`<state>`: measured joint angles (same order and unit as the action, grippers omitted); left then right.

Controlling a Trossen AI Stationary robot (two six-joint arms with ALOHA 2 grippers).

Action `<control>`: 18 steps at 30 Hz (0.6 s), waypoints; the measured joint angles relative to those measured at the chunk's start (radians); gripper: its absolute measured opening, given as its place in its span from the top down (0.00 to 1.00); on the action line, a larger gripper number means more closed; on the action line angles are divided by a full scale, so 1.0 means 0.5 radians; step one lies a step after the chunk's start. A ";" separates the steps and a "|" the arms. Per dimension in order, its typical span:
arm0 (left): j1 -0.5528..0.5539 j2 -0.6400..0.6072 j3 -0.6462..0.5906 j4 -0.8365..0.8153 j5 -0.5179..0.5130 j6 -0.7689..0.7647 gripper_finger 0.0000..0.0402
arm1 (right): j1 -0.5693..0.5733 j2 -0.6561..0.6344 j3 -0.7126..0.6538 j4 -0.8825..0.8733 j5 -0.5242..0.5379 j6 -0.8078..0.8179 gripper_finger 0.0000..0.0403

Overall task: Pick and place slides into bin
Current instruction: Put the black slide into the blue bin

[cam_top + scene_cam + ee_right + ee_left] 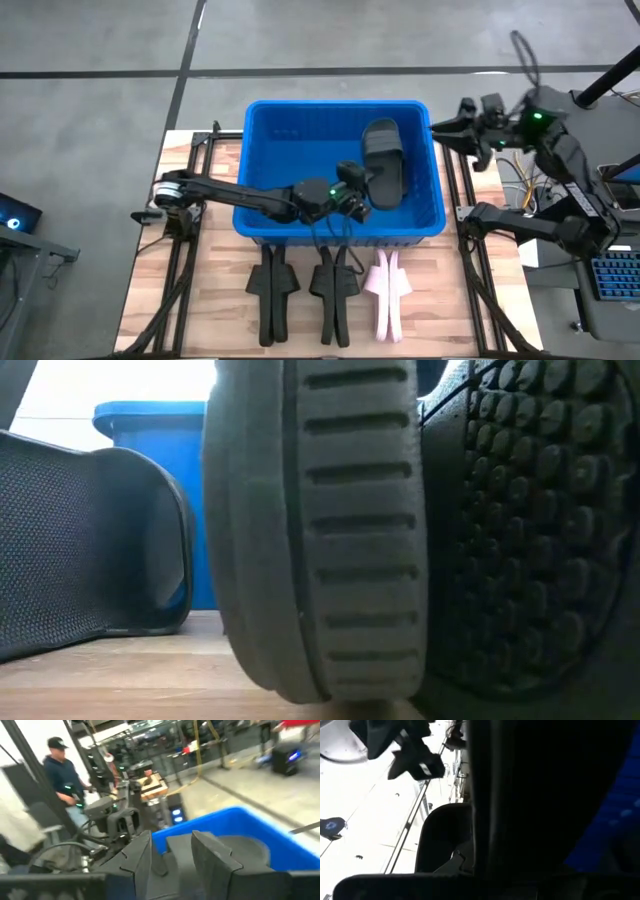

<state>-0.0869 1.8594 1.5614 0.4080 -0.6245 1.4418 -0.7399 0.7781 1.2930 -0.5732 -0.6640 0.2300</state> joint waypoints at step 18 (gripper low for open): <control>0.064 0.055 0.013 0.003 0.048 -0.150 0.86 | 0.006 0.131 0.315 -0.948 0.485 -0.988 0.39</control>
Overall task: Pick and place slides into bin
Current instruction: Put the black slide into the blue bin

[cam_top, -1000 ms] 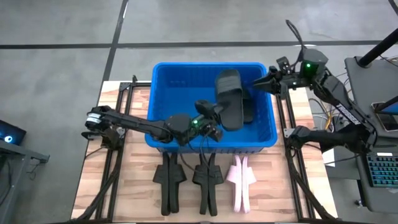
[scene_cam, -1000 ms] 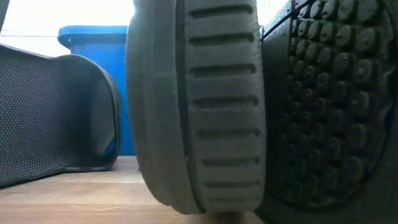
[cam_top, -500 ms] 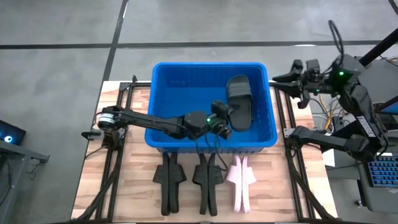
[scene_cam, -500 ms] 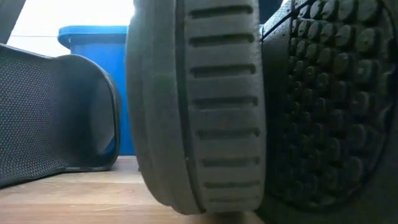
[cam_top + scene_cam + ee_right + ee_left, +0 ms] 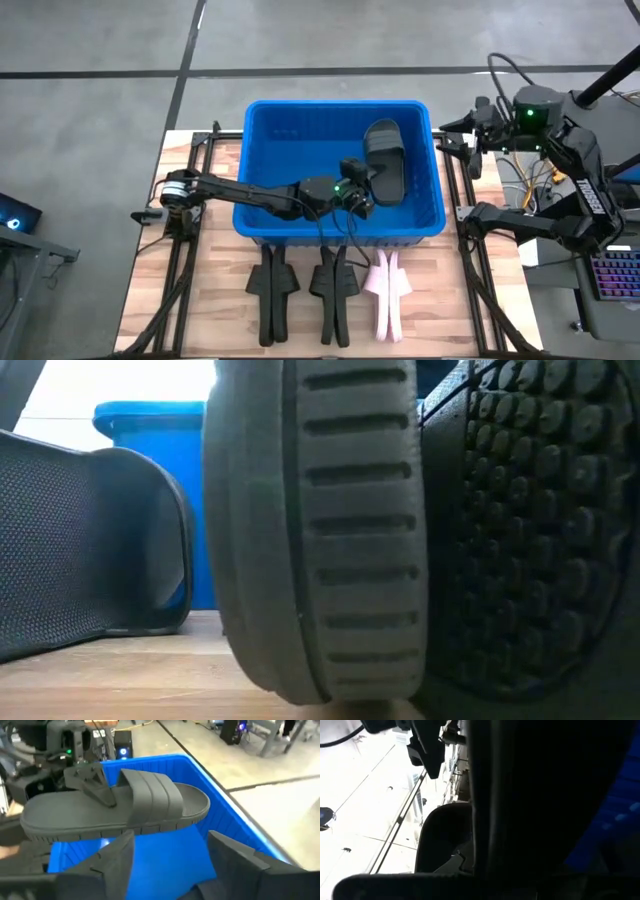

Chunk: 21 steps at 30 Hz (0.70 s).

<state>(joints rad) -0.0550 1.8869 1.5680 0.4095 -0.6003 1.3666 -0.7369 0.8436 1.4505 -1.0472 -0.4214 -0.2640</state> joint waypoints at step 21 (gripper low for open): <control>0.043 0.015 -0.003 -0.124 -0.020 -0.201 0.86 | 0.939 0.233 0.071 -0.001 0.950 -0.302 0.44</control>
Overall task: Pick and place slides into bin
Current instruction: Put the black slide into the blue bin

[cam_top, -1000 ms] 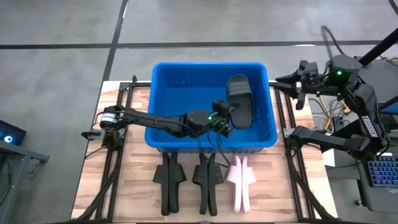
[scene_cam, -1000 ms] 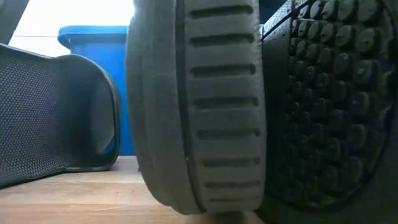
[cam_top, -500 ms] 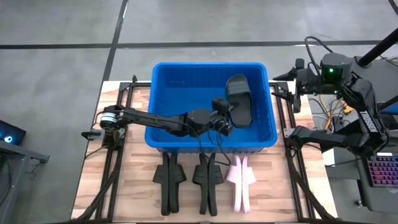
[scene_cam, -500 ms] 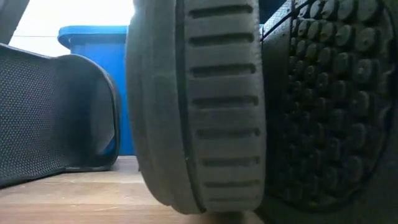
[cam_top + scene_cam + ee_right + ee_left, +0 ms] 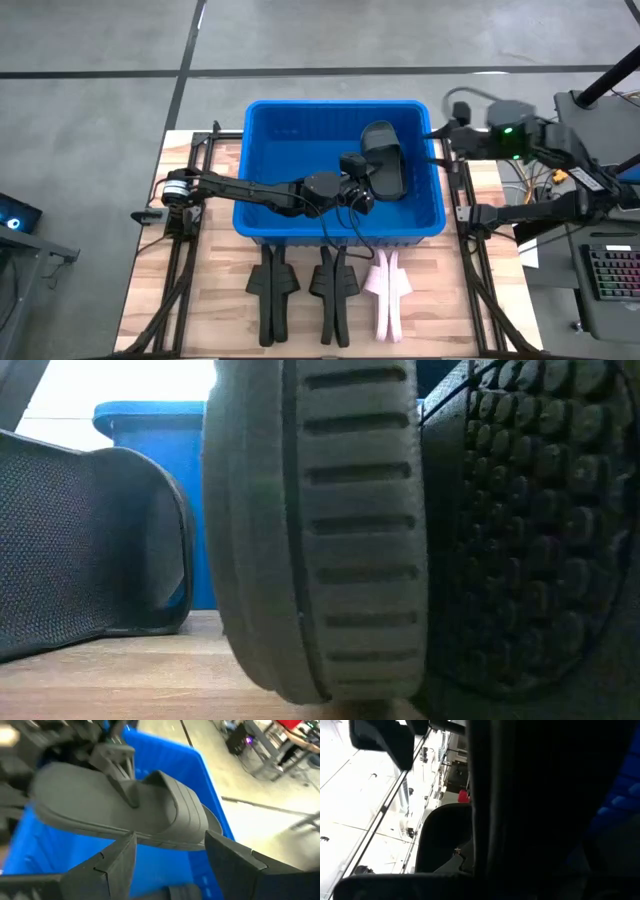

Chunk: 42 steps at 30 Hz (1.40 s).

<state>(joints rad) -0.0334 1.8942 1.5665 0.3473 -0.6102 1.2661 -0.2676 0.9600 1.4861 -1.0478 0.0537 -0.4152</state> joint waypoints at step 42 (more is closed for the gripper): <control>0.002 0.000 -0.005 0.002 0.004 0.113 0.85 | 0.304 0.606 0.072 0.224 0.944 -0.471 0.74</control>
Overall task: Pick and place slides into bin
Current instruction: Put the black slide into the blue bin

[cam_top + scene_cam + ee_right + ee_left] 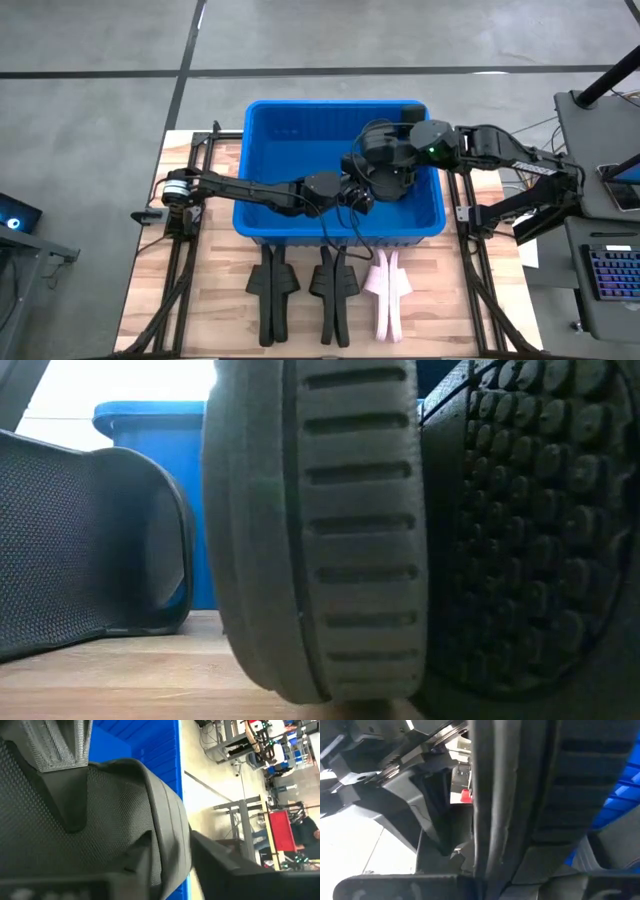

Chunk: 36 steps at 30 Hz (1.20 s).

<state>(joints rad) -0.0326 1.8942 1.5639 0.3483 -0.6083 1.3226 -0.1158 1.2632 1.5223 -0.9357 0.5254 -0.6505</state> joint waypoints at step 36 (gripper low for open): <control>-0.021 -0.371 0.000 -0.343 0.063 -1.641 0.36 | -0.108 -0.118 -0.016 -0.003 0.073 -0.161 0.98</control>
<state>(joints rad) -0.0431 1.7086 1.5639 0.1768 -0.5769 0.5023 -0.1699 1.2041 1.5143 -0.9375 0.5620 -0.7312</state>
